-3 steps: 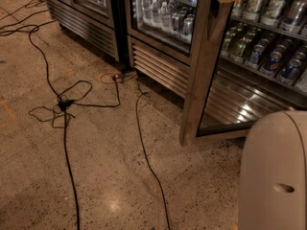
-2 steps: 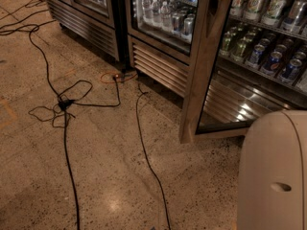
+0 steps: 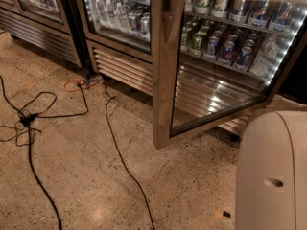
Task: Open right fridge door
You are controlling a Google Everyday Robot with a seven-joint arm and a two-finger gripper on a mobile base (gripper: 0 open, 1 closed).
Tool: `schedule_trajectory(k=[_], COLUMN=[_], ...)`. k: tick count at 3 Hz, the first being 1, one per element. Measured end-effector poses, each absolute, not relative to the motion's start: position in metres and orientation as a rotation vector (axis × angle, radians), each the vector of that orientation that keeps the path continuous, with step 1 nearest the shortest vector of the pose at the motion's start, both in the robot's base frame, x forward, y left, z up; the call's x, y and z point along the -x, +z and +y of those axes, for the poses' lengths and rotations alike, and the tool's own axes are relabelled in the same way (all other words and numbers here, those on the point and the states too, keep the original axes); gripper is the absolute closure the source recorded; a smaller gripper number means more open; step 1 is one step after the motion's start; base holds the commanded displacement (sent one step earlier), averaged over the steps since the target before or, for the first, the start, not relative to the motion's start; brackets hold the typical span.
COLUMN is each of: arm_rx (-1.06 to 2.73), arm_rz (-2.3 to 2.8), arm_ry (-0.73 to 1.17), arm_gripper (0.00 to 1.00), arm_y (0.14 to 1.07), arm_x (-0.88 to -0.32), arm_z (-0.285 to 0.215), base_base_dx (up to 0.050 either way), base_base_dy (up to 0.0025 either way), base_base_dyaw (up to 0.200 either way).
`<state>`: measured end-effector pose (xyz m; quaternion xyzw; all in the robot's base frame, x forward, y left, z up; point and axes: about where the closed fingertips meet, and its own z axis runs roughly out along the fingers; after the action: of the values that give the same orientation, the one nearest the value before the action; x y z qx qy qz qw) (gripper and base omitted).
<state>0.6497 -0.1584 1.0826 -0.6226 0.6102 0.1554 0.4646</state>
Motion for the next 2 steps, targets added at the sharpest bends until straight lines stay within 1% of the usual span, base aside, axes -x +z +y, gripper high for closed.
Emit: schedule_trajectory(k=[1,2], arm_rx=[1.529,1.53], arm_rz=[1.499,1.499], arm_ry=[0.382,0.382], arm_gripper=[1.0,1.0], arm_y=[1.0826,1.0827], arm_x=[-0.6497,-0.6497], arm_z=[-0.1584,-0.1583], base_base_dx=[-0.049,0.0], base_base_dy=[-0.00022,0.0], base_base_dyaw=[0.003,0.0])
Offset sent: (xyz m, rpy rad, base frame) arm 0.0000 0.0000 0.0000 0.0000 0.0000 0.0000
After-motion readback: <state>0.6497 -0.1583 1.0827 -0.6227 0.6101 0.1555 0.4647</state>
